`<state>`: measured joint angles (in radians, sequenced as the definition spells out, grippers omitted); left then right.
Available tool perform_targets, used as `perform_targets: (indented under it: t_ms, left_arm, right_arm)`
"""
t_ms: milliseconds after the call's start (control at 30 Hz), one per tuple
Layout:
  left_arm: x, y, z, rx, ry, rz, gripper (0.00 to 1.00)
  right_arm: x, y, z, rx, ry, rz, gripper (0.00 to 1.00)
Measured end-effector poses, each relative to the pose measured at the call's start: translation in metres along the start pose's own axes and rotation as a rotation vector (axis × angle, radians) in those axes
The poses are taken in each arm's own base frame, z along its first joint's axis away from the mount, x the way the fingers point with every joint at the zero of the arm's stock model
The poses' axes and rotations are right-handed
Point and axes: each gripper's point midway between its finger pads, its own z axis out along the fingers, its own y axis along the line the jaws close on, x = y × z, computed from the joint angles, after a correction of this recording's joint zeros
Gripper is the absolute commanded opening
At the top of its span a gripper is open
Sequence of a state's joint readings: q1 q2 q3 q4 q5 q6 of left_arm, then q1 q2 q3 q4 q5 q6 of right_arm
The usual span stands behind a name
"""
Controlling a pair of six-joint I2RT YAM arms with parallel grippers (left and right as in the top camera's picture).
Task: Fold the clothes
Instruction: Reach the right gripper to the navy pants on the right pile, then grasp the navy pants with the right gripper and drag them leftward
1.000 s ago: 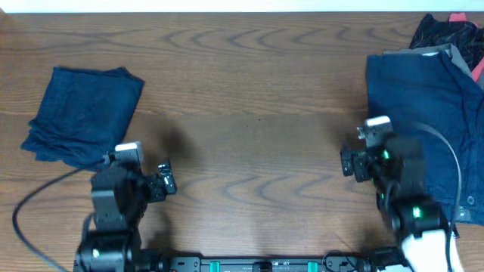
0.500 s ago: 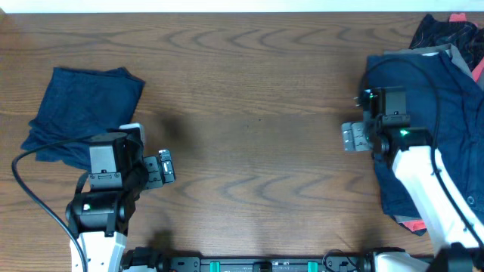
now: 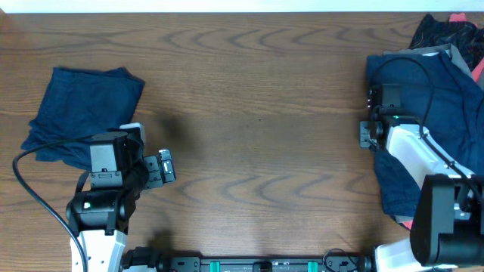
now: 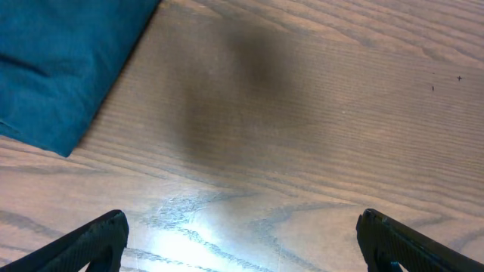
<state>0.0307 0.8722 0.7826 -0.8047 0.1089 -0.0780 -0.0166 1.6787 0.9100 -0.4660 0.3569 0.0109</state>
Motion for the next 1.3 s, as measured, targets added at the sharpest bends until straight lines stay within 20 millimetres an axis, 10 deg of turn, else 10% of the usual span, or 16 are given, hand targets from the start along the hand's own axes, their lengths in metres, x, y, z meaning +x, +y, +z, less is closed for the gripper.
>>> perform_targets:
  t_ms: [300,567,833,1100,1300]
  left_arm:
    - [0.0,0.0,0.0,0.0,0.002,-0.001,0.98]
    - [0.0,0.0,0.0,0.0,0.002,-0.001,0.98]
    - [0.0,0.0,0.0,0.0,0.002,0.0,0.98]
    - [0.0,0.0,0.0,0.0,0.002,-0.001,0.98]
    - [0.0,0.0,0.0,0.0,0.001,0.0,0.98]
  right_arm:
    - [0.001,0.001,0.008,0.011,0.008,-0.003,0.59]
    - [0.003,0.002,0.013,0.014,0.021,-0.004,0.01]
    - [0.006,0.001,0.009,0.015,0.046,0.01,0.01]
    - [-0.015,0.013,-0.057,-0.18,0.029,-0.002,0.01]
    - [-0.014,0.088,-0.105,-0.414,-0.001,-0.02,0.01]
